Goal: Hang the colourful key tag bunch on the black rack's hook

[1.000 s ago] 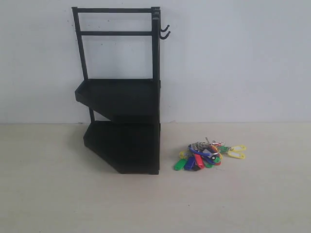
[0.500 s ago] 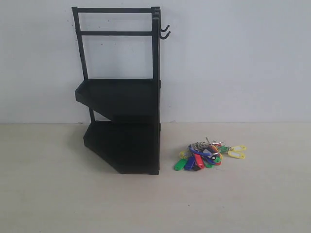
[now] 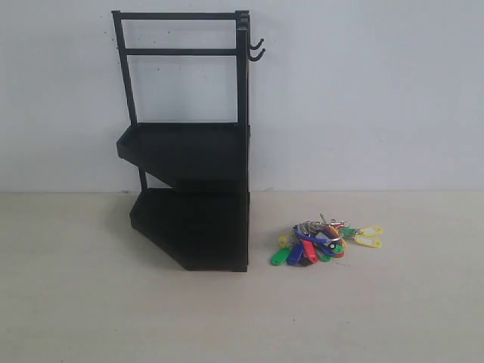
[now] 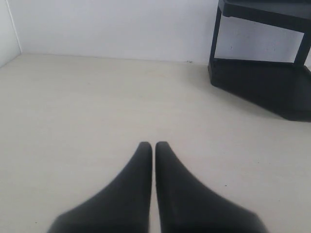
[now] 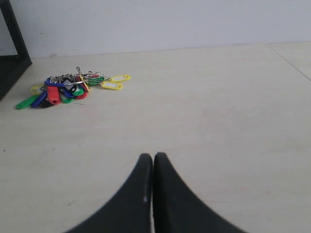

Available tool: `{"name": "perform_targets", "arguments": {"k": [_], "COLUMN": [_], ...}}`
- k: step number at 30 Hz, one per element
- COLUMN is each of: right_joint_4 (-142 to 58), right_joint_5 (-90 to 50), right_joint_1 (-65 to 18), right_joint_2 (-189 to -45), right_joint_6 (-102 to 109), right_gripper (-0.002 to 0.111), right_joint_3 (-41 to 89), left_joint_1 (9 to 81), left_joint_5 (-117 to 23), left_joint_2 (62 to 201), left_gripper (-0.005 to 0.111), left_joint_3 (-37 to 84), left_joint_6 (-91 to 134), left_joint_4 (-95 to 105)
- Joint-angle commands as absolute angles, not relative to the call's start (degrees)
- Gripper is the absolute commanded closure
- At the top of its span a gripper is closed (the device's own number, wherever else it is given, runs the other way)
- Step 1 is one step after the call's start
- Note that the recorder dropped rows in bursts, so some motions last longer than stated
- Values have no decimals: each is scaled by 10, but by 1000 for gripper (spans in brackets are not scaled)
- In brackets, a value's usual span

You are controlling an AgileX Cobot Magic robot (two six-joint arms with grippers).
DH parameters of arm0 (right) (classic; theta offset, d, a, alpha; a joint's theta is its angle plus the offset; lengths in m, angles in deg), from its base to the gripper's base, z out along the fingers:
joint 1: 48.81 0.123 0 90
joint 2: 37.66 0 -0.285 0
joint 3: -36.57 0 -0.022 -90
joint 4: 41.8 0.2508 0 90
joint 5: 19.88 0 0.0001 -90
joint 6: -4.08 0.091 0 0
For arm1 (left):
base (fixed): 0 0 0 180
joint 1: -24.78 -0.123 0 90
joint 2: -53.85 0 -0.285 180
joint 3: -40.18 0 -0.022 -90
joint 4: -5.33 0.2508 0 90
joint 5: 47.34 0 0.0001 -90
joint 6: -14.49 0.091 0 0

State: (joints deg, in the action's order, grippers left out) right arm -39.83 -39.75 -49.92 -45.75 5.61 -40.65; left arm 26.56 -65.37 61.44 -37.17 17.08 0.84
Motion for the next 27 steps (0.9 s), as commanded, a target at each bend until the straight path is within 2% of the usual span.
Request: {"name": "perform_targets", "arguments": {"k": [1, 10, 14, 20, 27], "right_joint_4": [-400, -394, -364, -365, -365], "right_joint_5": [-362, -81, -143, -275, -211], "right_joint_1": [-503, -503, -503, -503, -503], "right_joint_2": [-454, -454, -463, -631, -801], "right_joint_6": [55, 51, 44, 20, 22], "right_gripper": [108, 108, 108, 108, 108], "right_joint_3": [-406, -406, -357, -240, -199], "left_joint_1": [264, 264, 264, 264, 264], "left_joint_5": [-649, -649, -649, -649, -649], "left_joint_2": [616, 616, 616, 616, 616], "left_gripper": [102, 102, 102, 102, 102], "left_joint_3": [-370, -370, -370, -370, -370], "left_joint_6": [171, 171, 171, 171, 171], "left_joint_4": [4, 4, 4, 4, 4]}}
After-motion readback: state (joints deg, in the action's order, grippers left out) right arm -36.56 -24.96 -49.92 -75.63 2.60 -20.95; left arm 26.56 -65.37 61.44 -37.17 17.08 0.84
